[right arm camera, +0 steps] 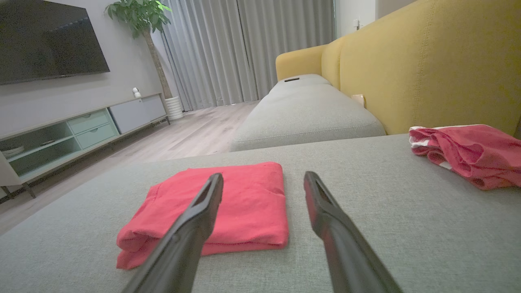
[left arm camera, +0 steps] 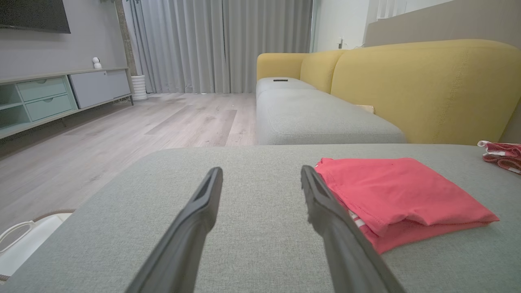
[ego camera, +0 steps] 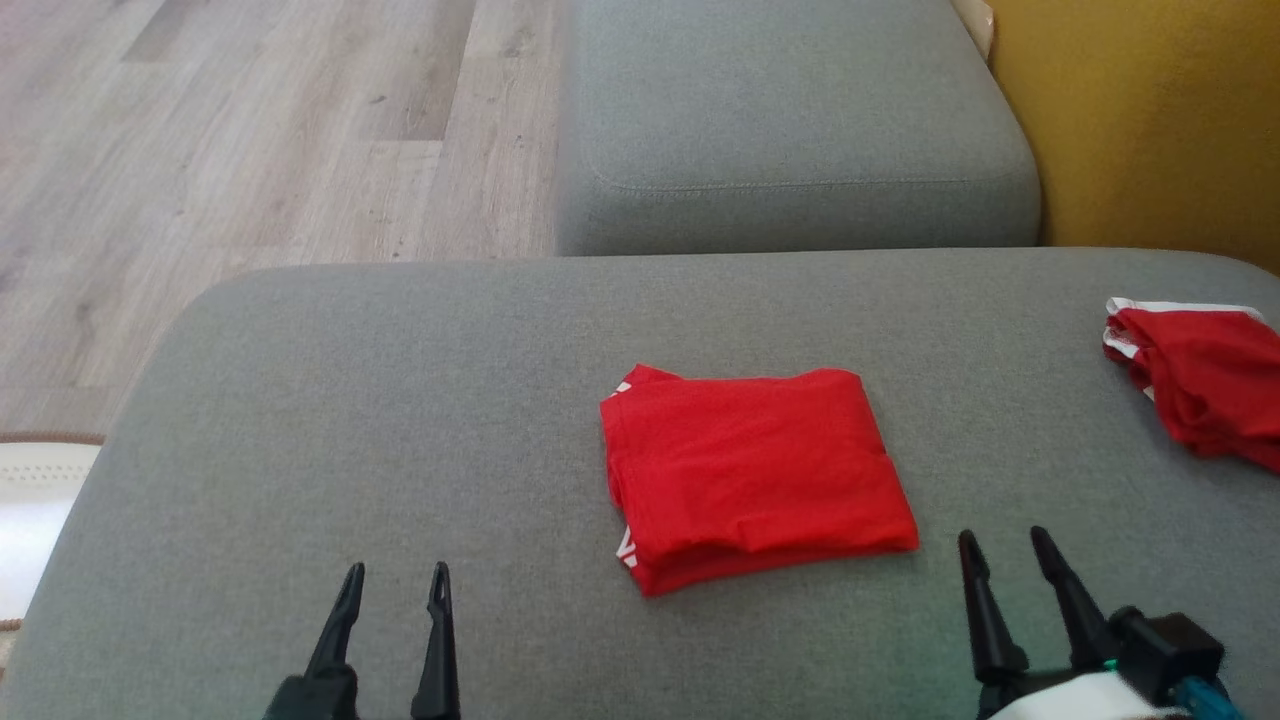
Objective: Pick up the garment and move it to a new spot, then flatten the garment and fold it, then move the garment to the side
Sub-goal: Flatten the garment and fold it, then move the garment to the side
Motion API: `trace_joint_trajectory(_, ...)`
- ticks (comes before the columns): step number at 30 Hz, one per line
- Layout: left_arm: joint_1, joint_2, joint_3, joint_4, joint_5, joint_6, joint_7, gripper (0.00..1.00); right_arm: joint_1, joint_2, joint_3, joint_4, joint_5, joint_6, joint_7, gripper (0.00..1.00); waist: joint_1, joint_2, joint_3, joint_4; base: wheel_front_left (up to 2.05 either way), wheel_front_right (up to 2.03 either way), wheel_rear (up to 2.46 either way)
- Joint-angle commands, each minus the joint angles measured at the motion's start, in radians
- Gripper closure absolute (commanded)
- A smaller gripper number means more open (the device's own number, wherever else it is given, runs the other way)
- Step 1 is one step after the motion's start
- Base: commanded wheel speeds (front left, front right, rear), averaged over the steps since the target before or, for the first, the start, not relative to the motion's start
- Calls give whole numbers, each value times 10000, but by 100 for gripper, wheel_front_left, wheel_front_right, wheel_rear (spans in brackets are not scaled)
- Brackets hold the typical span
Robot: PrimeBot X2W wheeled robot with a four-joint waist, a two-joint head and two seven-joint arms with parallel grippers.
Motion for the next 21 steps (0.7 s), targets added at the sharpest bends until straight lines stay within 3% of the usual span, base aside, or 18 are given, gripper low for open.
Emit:
trace_joint_trajectory(1, -341, -75, 403, -380, 90, 44, -122, 0, -353, -40, 150, -459, -114, 67, -136, 0, 0, 0, -9, -2, 0, 0, 0)
trace_joint_trajectory(21, -371, -103, 414, -179, 315, 35, -122, 0, -137, 233, 31, -561, -536, 67, -137, 0, 0, 0, 12, 88, 0, 0, 0)
